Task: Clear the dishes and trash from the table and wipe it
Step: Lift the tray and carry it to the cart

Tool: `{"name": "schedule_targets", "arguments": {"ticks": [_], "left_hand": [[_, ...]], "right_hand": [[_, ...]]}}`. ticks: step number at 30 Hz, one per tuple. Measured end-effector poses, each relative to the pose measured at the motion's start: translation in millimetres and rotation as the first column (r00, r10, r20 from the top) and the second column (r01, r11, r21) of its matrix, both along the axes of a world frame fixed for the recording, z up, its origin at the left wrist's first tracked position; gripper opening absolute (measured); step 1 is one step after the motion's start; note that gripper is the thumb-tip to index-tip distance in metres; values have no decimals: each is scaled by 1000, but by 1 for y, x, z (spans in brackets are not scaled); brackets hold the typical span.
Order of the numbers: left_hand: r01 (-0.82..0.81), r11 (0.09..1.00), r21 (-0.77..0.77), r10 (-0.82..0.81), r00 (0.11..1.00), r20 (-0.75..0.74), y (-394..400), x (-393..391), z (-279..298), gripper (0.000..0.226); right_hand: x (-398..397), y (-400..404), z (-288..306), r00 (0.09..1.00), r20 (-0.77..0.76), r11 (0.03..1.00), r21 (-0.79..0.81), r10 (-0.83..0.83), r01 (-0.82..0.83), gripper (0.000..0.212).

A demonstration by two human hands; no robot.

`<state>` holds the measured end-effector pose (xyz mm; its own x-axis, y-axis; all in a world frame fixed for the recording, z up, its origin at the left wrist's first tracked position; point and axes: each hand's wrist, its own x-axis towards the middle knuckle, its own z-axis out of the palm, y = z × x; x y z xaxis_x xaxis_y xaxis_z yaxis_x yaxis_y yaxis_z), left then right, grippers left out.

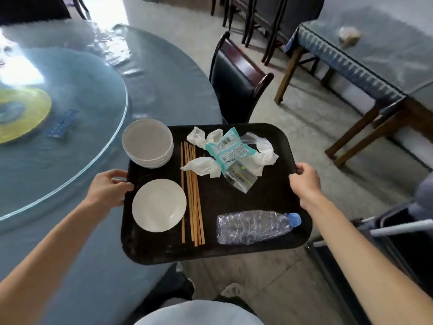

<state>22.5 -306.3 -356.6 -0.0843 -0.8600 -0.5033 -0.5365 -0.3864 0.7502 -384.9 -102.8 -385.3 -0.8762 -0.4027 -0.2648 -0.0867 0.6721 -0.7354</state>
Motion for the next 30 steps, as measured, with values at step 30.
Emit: {"name": "schedule_targets", "arguments": {"ticks": [30], "left_hand": [[857,453,-244,-878,476,43,248,-611,97,12]], "right_hand": [[-217,510,139,688,-206,704,-7,-696,710,25]]}}
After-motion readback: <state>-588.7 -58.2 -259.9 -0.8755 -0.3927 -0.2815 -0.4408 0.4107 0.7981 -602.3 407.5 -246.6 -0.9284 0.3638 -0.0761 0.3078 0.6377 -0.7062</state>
